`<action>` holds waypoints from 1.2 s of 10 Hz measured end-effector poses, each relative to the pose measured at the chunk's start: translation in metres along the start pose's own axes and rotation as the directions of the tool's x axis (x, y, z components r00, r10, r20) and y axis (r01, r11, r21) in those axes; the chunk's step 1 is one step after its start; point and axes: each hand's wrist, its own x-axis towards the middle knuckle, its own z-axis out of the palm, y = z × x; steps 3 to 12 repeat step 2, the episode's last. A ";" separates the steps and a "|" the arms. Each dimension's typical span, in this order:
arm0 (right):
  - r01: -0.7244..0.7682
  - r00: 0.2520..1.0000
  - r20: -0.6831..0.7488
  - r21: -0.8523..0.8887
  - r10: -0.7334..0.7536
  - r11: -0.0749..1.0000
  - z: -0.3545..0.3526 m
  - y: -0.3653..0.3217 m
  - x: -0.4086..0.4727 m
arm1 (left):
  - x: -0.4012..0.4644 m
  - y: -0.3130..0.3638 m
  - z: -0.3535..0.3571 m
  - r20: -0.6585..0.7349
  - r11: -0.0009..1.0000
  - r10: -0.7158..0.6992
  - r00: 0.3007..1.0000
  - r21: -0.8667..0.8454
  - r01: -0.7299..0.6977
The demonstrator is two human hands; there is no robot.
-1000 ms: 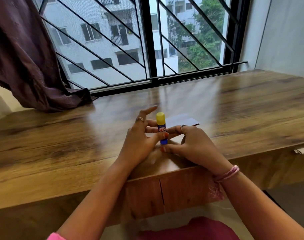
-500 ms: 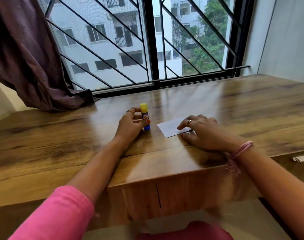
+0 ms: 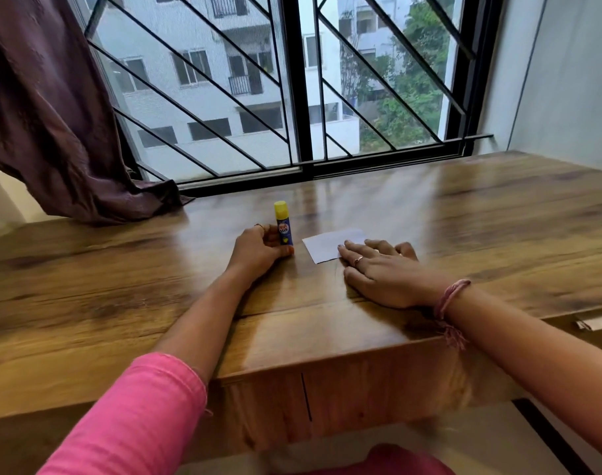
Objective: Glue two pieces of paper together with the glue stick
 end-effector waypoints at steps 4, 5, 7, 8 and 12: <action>-0.012 0.998 -0.064 0.080 0.017 0.997 0.000 -0.001 -0.003 | -0.003 -0.001 -0.004 0.024 0.999 -0.029 0.999 -0.029 0.030; -0.012 0.998 -0.064 0.080 0.017 0.997 0.000 -0.001 -0.003 | -0.003 -0.001 -0.004 0.024 0.999 -0.029 0.999 -0.029 0.030; -0.012 0.998 -0.064 0.080 0.017 0.997 0.000 -0.001 -0.003 | -0.003 -0.001 -0.004 0.024 0.999 -0.029 0.999 -0.029 0.030; -0.012 0.998 -0.064 0.080 0.017 0.997 0.000 -0.001 -0.003 | -0.003 -0.001 -0.004 0.024 0.999 -0.029 0.999 -0.029 0.030; -0.012 0.998 -0.064 0.080 0.017 0.997 0.000 -0.001 -0.003 | -0.003 -0.001 -0.004 0.024 0.999 -0.029 0.999 -0.029 0.030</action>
